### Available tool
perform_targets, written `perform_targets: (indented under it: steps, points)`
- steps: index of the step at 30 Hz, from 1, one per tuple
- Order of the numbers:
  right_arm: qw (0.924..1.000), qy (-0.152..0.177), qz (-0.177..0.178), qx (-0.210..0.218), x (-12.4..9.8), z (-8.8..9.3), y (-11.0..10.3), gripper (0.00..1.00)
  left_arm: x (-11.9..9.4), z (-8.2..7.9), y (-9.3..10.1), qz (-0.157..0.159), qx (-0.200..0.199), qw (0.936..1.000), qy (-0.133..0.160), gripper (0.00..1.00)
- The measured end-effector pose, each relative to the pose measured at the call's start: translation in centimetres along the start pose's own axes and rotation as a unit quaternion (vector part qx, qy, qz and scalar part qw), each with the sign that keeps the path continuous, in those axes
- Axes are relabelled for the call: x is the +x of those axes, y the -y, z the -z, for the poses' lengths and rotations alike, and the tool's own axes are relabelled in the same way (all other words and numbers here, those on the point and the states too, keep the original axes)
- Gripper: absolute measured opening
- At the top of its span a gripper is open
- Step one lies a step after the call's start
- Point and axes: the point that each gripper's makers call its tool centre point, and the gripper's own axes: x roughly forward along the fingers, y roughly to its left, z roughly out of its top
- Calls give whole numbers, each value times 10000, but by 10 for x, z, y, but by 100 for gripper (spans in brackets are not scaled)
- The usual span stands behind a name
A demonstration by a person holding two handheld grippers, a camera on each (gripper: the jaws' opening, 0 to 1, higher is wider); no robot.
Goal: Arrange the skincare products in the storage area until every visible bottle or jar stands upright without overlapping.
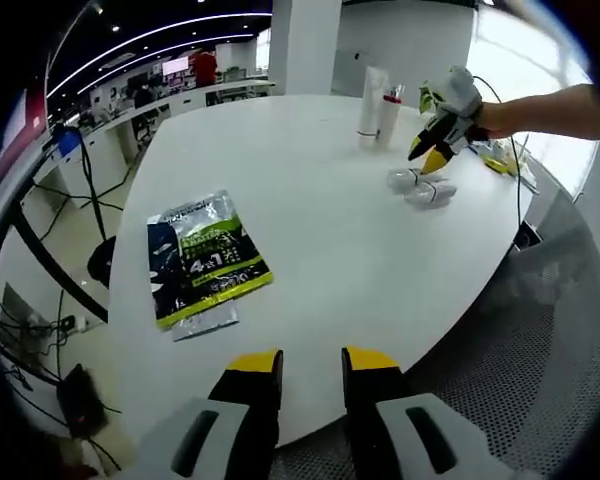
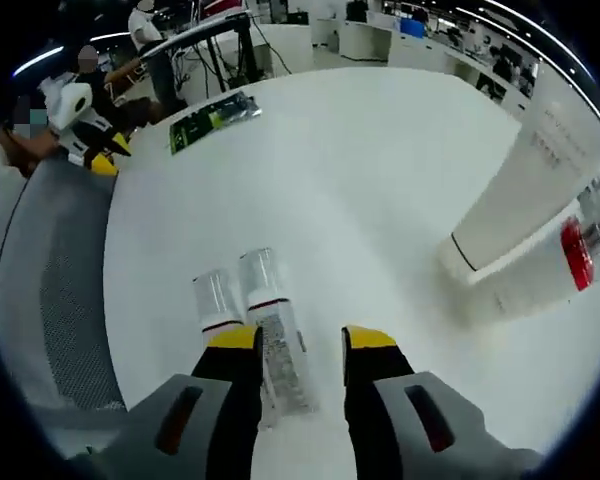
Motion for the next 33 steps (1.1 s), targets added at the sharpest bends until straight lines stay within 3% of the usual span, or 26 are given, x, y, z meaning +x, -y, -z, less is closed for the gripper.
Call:
perform_targets:
  steps: [3,6,9,15,21,24,30,33]
  points:
    - [9999,-16,-21,152,1,0,5,25,0,-1,0,5,-11,10000,30,24]
    - [9999,-131,62,2,-1,3,11,23,-1,-2,0,1,-12,10000,53,24]
    - [10000,-42,-9,36,-3,1,9,23,-1,-3,0,-1,-25,10000,85,24]
    - [9994,-164,-148,-252,1,8,4,24,-1,-4,0,16,-3,9999,103,24]
    - [9955,-796,23,-505,12,25,13,19,0,-3,1,35,31,10000,71,24]
    - [9932,-883,24,-761,16,26,10,20,0,-3,0,12,37,10000,75,24]
    - [9934,-927,140,-654,23,25,16,21,1,-2,-2,-34,26,10000,52,24]
    - [9913,-990,154,-848,28,27,20,22,1,-1,-2,-52,57,10000,8,24]
